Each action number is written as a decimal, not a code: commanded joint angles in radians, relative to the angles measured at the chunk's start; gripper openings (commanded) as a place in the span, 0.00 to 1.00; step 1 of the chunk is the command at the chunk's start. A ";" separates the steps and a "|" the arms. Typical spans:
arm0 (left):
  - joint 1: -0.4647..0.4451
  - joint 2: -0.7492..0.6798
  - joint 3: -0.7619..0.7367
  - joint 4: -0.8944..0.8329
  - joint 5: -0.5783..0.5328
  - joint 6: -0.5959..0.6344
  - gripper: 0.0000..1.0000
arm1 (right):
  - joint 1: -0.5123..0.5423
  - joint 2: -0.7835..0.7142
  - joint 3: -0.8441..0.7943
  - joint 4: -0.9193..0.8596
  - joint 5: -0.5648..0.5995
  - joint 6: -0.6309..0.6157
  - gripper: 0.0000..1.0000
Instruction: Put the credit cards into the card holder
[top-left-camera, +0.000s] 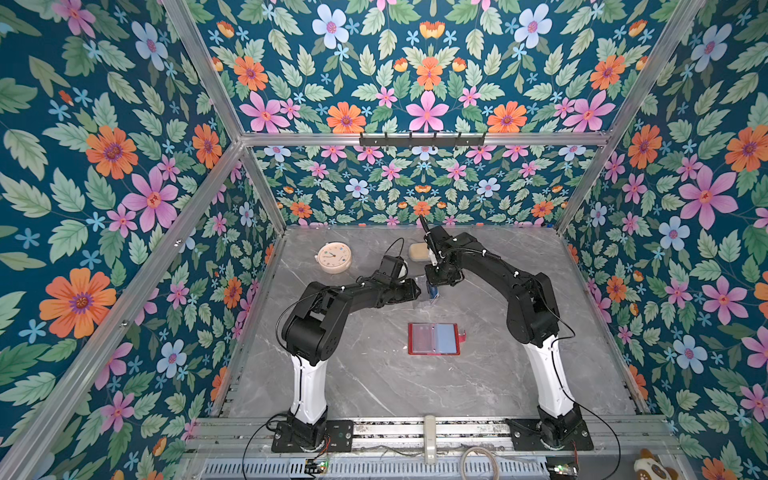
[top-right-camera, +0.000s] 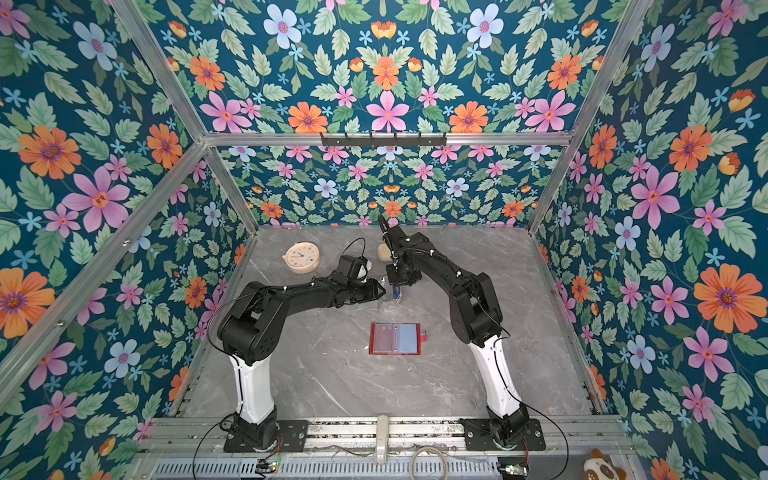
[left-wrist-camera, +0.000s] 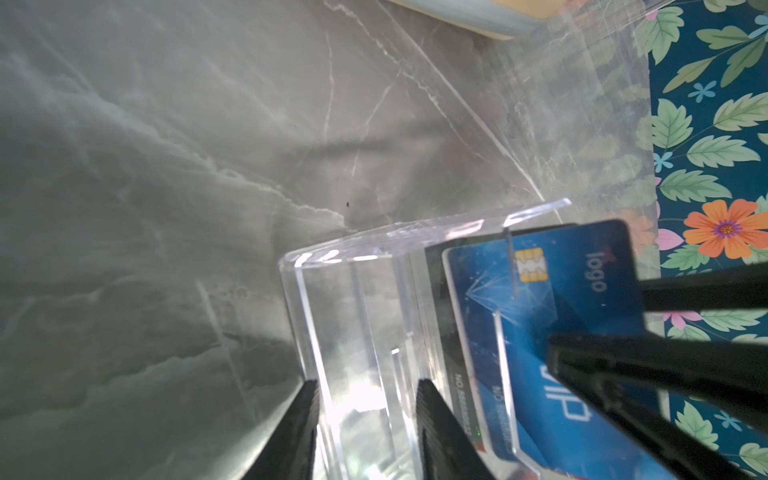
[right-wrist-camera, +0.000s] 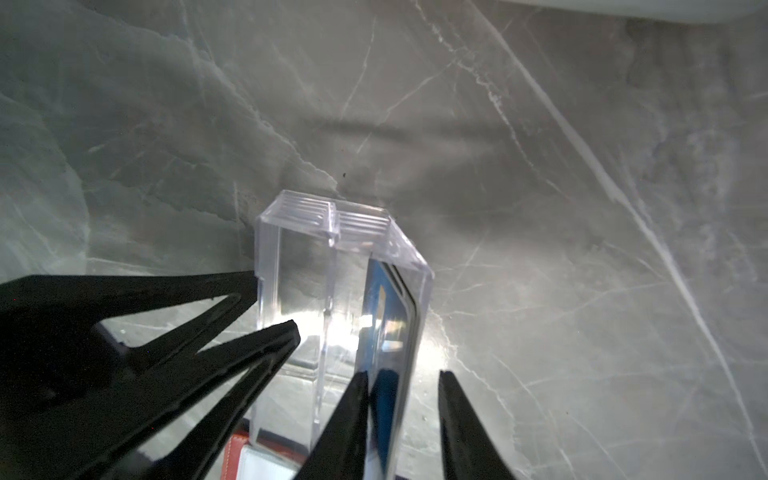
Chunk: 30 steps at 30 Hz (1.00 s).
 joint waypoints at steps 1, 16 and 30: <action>0.003 0.001 -0.004 -0.050 -0.023 0.004 0.41 | 0.001 -0.014 0.008 -0.032 0.022 -0.010 0.31; 0.002 0.006 -0.002 -0.046 -0.017 0.002 0.41 | 0.003 0.008 0.018 -0.023 -0.020 -0.008 0.33; 0.001 0.007 -0.003 -0.044 -0.018 0.000 0.41 | 0.002 0.051 0.038 -0.026 -0.013 0.010 0.35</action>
